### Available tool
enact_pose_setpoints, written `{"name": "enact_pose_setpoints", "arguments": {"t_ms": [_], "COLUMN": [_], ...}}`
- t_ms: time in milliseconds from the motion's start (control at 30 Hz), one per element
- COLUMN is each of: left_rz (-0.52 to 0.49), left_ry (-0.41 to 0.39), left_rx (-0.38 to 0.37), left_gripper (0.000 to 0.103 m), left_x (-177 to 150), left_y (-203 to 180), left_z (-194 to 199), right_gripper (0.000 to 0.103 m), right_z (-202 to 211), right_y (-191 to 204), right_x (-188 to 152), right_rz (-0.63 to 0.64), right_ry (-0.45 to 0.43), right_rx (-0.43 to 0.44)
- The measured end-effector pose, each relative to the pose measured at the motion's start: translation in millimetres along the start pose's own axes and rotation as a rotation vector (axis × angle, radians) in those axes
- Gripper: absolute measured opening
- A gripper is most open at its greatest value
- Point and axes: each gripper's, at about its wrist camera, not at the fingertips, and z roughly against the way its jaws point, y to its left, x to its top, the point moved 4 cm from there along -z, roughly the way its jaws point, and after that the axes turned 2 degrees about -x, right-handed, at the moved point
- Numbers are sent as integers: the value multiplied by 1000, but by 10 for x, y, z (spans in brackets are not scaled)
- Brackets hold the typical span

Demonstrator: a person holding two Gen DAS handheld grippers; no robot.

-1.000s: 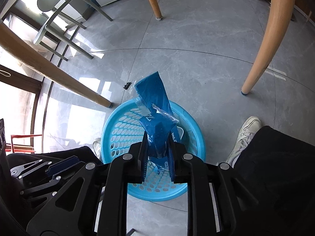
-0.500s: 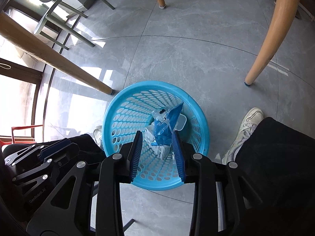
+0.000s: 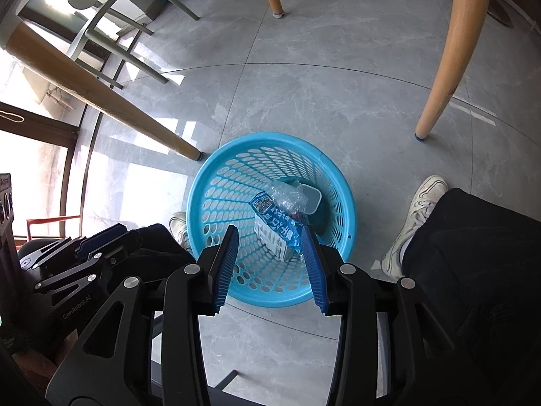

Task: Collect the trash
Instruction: 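Open left tool to drop the clear wrapper while right tool drops blue wrapper, then raise both open tools from the wastebasket back toward the table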

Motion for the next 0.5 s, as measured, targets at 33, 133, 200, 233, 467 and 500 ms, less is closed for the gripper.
{"name": "enact_pose_setpoints", "arguments": {"t_ms": [33, 133, 200, 233, 467, 500], "left_rz": [0, 0, -5, -12, -8, -7], "left_ry": [-2, -9, -17, -19, -47, -60], "left_rx": [0, -4, 0, 7, 11, 8], "left_gripper": [27, 31, 34, 34, 41, 42], "left_x": [-9, -57, -83, -95, -215, -231], "left_y": [4, 8, 0, -1, 47, 54], "left_z": [20, 95, 141, 158, 407, 465], "right_gripper": [42, 43, 47, 48, 53, 54], "right_z": [34, 138, 193, 219, 501, 562], "right_y": [17, 66, 96, 113, 235, 257], "right_x": [-26, -91, -134, -157, -311, -334], "right_rz": [9, 29, 48, 59, 135, 152], "right_ry": [-3, -12, -15, -13, -48, -64], "right_rx": [-1, -10, -23, -26, -69, -84]}}
